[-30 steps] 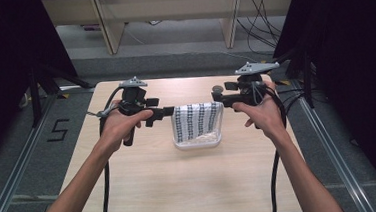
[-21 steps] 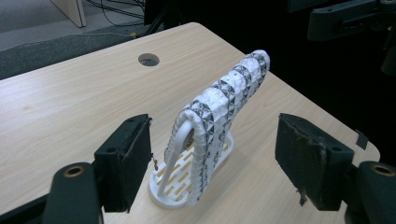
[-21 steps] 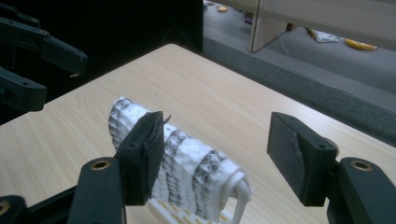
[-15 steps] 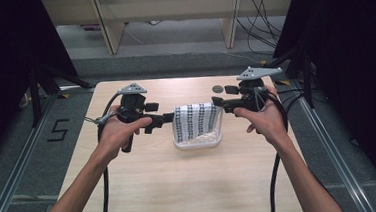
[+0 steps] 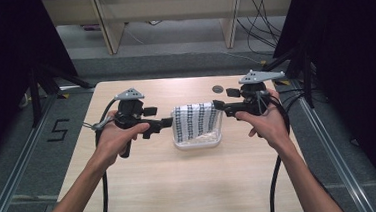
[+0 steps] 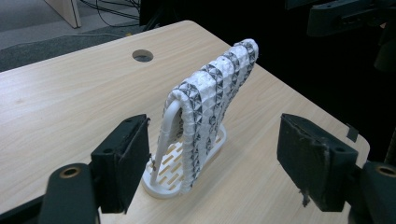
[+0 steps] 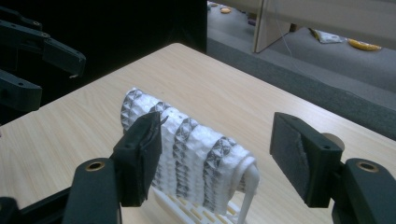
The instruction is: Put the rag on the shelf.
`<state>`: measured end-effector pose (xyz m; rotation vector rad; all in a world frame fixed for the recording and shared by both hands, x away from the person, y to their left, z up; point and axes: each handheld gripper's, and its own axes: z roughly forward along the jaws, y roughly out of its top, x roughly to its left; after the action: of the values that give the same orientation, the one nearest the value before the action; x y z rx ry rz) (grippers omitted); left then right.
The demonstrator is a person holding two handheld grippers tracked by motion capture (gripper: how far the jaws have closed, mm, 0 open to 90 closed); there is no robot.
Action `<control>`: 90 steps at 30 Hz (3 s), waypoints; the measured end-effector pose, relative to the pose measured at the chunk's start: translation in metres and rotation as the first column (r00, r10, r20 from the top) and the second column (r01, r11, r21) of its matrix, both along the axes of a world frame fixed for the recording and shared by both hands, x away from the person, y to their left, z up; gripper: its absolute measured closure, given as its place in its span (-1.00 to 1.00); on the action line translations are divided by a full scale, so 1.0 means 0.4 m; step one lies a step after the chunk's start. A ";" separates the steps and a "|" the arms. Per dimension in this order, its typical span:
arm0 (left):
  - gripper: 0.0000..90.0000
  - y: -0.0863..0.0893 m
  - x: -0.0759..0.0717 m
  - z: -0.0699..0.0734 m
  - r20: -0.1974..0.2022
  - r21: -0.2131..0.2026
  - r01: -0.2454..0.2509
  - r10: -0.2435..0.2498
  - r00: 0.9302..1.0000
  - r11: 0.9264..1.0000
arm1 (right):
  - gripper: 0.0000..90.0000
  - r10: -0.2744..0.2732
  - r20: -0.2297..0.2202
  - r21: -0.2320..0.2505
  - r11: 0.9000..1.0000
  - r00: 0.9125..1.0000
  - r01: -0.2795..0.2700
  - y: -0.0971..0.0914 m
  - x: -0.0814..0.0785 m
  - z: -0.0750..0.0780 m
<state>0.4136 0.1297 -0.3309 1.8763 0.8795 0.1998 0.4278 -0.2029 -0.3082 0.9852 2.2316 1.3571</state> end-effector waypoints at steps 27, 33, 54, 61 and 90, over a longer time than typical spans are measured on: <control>-0.44 0.006 -0.069 -0.039 0.020 0.013 0.037 -0.037 0.999 0.999 | -0.26 0.008 -0.002 0.013 1.000 1.000 -0.008 -0.016 -0.052 -0.039; -0.44 0.009 -0.086 -0.058 0.015 0.000 0.058 -0.058 0.998 0.998 | -0.26 0.008 -0.016 0.013 1.000 1.000 -0.008 -0.027 -0.067 -0.058; -0.44 0.042 -0.120 -0.134 -0.009 -0.039 0.074 -0.075 0.997 0.996 | -0.29 0.026 -0.037 0.039 0.999 0.999 -0.025 -0.026 -0.124 -0.119; -0.44 0.045 -0.139 -0.157 0.005 -0.027 0.084 -0.084 0.996 0.996 | -0.30 0.044 -0.024 0.027 0.999 0.999 -0.044 -0.019 -0.137 -0.133; -0.47 0.048 -0.217 -0.243 0.018 0.018 0.118 -0.118 0.993 0.993 | -0.62 0.016 -0.059 0.034 0.999 0.998 -0.014 -0.020 -0.196 -0.194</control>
<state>0.3270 0.1488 -0.4282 1.9330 0.7531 0.1527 0.3495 -0.2110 -0.3858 1.0346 2.2705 1.3935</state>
